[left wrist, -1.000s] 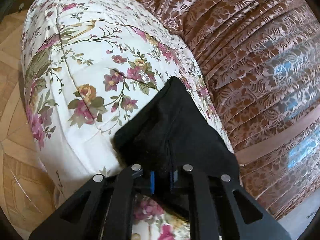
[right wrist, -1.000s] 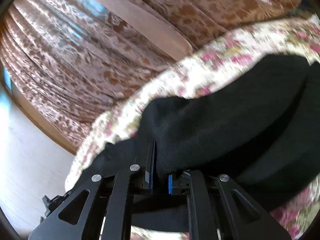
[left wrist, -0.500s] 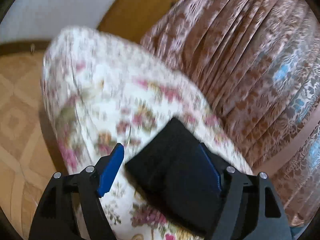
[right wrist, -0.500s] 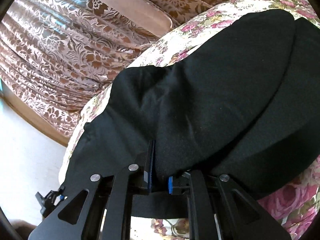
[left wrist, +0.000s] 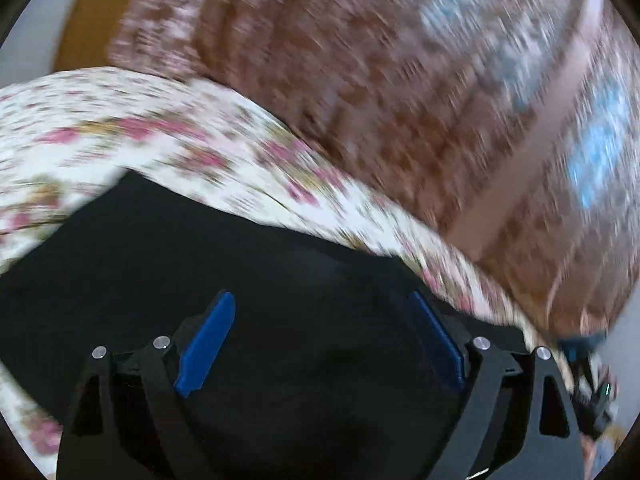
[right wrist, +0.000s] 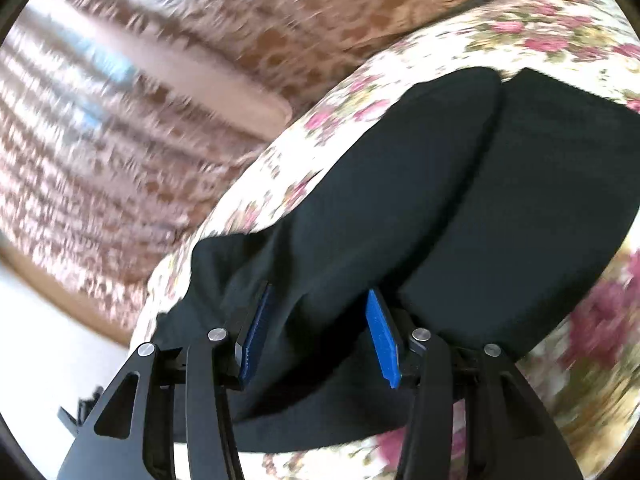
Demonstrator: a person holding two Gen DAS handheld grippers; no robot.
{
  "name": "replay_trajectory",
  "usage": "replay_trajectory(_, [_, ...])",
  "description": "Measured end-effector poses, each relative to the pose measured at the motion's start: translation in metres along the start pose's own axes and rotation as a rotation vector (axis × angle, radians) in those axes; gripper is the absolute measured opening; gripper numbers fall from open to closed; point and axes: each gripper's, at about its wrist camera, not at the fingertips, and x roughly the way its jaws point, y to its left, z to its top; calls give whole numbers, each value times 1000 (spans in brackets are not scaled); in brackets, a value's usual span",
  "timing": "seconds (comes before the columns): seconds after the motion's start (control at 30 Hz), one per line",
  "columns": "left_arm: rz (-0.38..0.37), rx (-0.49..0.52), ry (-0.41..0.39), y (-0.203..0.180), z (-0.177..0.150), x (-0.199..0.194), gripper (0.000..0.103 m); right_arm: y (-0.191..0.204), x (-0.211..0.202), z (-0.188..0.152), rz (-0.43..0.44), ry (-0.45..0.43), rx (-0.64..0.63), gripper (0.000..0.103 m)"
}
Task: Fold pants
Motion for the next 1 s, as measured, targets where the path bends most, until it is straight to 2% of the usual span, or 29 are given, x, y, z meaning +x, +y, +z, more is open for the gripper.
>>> replay_trajectory(0.07, [-16,32,60,-9,-6,23,88,-12,1,14,-20,-14,36,46])
replay_trajectory(0.1, [8,38,84,-11,-11,32,88,-16,2,19,-33,-22,47,46])
replay_trajectory(0.23, [53,138,93,-20,-24,41,89,-45,5,42,-60,-60,156,46])
replay_trajectory(0.33, [76,227,109,-27,-33,38,89,-64,11,56,-34,-84,246,46])
replay_trajectory(0.43, [75,260,115,-26,-34,35,89,-73,20,64,-20,-109,276,44])
replay_trajectory(0.5, [74,255,112,-25,-33,34,89,-72,27,68,-27,-108,248,34])
replay_trajectory(0.57, [66,229,108,-23,-31,34,89,-67,28,68,-31,-113,207,15])
replay_trajectory(0.67, [43,169,96,-19,-28,30,89,-54,17,63,-38,-137,147,9])
replay_trajectory(0.8, [-26,114,97,-22,-28,23,89,-36,-20,49,-92,-193,83,7])
replay_trajectory(0.93, [-123,161,128,-48,-35,19,89,-44,-50,36,-150,-209,93,7])
replay_trajectory(1.0, [-179,228,161,-71,-41,19,89,-51,-53,31,-171,-193,88,7])
